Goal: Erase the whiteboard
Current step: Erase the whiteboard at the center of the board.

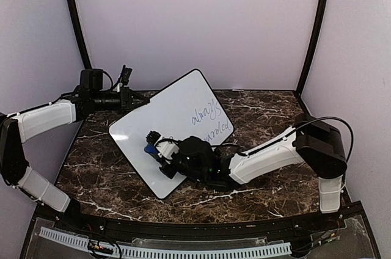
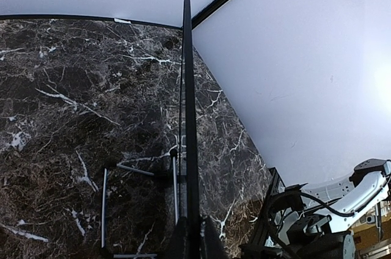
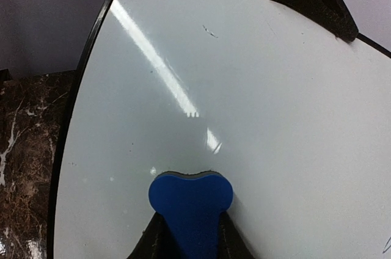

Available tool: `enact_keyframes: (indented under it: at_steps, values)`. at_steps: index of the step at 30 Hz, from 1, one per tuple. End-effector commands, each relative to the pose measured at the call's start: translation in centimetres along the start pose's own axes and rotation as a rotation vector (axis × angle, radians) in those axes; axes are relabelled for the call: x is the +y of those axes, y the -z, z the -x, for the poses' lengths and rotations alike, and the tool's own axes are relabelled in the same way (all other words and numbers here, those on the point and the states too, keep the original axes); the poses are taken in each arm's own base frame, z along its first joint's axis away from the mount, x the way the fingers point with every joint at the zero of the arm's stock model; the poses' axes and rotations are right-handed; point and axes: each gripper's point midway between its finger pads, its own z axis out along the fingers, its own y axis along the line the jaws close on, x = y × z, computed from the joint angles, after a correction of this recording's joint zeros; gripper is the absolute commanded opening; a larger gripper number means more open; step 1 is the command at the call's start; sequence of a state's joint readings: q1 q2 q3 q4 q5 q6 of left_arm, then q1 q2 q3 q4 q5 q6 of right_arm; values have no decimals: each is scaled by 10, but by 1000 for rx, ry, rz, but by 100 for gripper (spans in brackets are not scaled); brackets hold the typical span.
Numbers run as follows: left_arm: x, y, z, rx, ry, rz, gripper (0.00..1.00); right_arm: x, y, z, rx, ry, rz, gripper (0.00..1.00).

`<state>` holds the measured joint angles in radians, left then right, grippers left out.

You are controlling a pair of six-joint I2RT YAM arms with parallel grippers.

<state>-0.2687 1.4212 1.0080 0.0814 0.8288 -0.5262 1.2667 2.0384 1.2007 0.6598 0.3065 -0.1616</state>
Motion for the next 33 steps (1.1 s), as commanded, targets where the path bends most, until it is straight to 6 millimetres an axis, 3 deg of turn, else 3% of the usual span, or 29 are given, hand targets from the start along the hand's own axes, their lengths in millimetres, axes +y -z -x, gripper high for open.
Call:
enact_keyframes:
  at_steps: [1, 5, 9, 13, 21, 26, 28, 33]
  values:
    - [-42, 10, 14, -46, -116, -111, 0, 13, 13, -64, 143, 88, 78, 21]
    - [-42, 11, 14, -46, -114, -114, 0, 11, 31, -100, 210, 148, 79, 20]
    - [-42, 10, 14, -46, -113, -113, 0, 12, 40, -112, 233, 159, 89, 21]
    - [-41, 9, 13, -45, -110, -112, 0, 16, 38, -109, 226, 162, 108, 20]
    - [-40, 9, 13, -45, -110, -110, 0, 43, 16, -64, 86, 171, 203, 21]
    - [-40, 9, 14, -46, -115, -109, 0, 62, 0, -64, 71, 224, 218, 21]
    - [-41, 10, 14, -45, -116, -110, 0, 59, -3, -68, 80, 225, 185, 21]
    - [-42, 10, 14, -45, -115, -114, 0, 23, -3, -76, 104, 238, 5, 21]
